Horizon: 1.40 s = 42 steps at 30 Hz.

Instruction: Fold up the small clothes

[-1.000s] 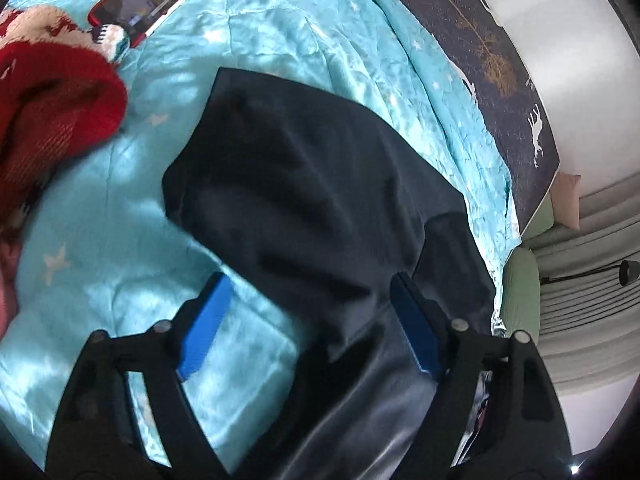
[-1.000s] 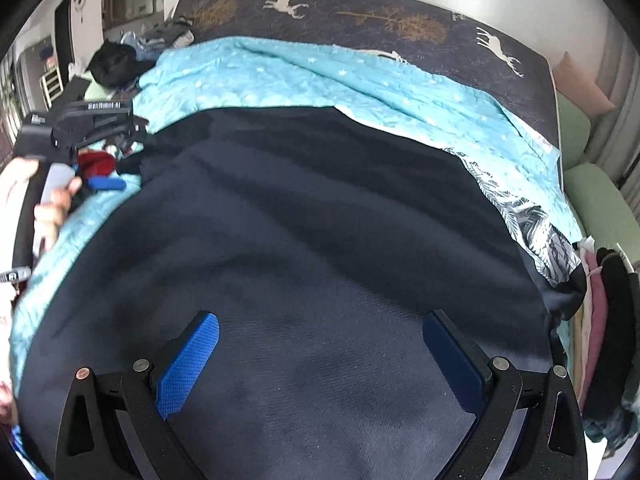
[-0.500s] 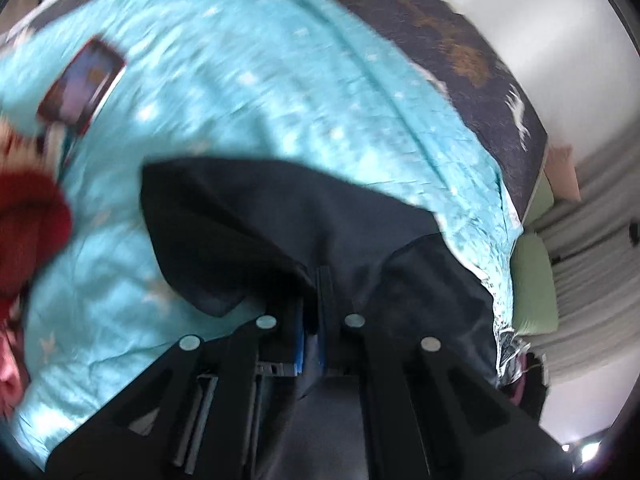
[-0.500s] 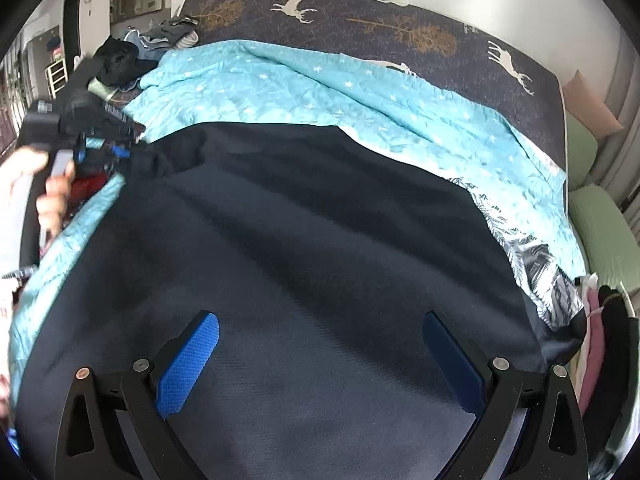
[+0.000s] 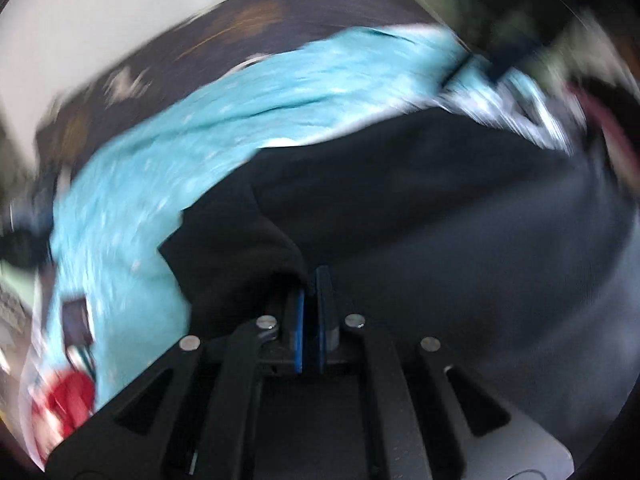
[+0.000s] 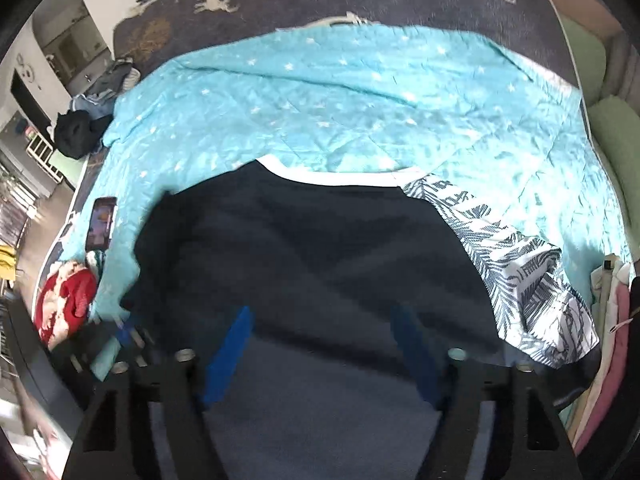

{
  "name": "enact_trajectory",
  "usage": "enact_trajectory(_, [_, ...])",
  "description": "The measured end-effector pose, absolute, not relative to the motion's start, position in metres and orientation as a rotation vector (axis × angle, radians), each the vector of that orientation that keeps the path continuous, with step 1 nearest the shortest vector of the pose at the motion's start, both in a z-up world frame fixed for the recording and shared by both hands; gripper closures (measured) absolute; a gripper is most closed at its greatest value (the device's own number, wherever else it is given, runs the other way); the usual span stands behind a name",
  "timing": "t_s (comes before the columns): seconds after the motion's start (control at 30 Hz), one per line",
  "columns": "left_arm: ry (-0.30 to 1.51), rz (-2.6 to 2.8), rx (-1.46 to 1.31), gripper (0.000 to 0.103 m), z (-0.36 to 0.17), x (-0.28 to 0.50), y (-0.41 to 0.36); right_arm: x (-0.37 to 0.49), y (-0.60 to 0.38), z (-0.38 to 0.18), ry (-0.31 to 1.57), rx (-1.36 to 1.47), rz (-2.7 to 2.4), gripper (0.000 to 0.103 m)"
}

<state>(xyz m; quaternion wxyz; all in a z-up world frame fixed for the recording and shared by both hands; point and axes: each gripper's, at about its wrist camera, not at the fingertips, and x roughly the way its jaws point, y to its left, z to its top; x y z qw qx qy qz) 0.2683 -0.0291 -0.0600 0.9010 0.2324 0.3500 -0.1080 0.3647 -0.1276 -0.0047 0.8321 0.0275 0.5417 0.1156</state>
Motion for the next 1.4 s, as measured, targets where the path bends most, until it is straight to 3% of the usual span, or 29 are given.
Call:
enact_trajectory(0.23, [0.585,-0.260,0.860,0.097,-0.093,0.224,-0.084,0.364,-0.131,-0.035,1.231,0.062,0.281,0.031])
enact_trajectory(0.5, [0.584,-0.250,0.904,0.096,-0.095,0.226,-0.086,0.359,-0.072,-0.028,1.197,-0.145,0.412,0.031])
enact_trajectory(0.83, [0.603,-0.259,0.865,0.095,-0.101,0.220,-0.088,0.378,0.044,-0.053,1.333,-0.544,0.493,0.031])
enact_trajectory(1.13, [0.592,-0.259,0.889,0.095,-0.100,0.218,-0.090,0.386,0.069,-0.085,1.420,-0.726,0.479,0.032])
enact_trajectory(1.17, [0.592,-0.258,0.890,0.095,-0.100,0.218,-0.090,0.387,0.071,-0.088,1.411,-0.766,0.456,0.040])
enact_trajectory(1.2, [0.593,-0.258,0.891,0.095,-0.099,0.218,-0.090,0.387,0.073,-0.090,1.397,-0.809,0.422,0.064])
enact_trajectory(1.27, [0.592,-0.257,0.889,0.095,-0.099,0.217,-0.090,0.390,0.068,-0.095,1.394,-0.862,0.345,0.095])
enact_trajectory(1.4, [0.605,-0.261,0.872,0.095,-0.098,0.221,-0.087,0.408,0.026,-0.085,1.394,-0.781,0.202,0.096])
